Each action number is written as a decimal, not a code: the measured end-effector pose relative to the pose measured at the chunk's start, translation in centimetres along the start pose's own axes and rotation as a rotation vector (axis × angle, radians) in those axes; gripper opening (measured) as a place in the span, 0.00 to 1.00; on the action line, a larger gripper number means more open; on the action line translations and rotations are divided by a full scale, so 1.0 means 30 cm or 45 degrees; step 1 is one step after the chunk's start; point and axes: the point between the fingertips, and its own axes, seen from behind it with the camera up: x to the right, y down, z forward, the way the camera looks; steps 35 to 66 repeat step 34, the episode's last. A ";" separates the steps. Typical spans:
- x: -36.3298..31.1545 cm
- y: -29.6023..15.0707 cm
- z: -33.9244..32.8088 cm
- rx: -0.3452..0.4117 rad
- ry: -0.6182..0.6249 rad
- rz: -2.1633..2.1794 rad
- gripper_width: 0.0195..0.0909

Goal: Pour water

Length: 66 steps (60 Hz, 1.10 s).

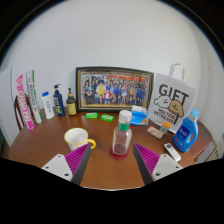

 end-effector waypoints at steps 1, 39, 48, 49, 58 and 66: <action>-0.012 -0.005 -0.041 0.002 0.003 -0.003 0.93; -0.240 0.078 -0.616 -0.089 0.044 -0.003 0.92; -0.240 0.078 -0.616 -0.089 0.044 -0.003 0.92; -0.240 0.078 -0.616 -0.089 0.044 -0.003 0.92; -0.240 0.078 -0.616 -0.089 0.044 -0.003 0.92; -0.240 0.078 -0.616 -0.089 0.044 -0.003 0.92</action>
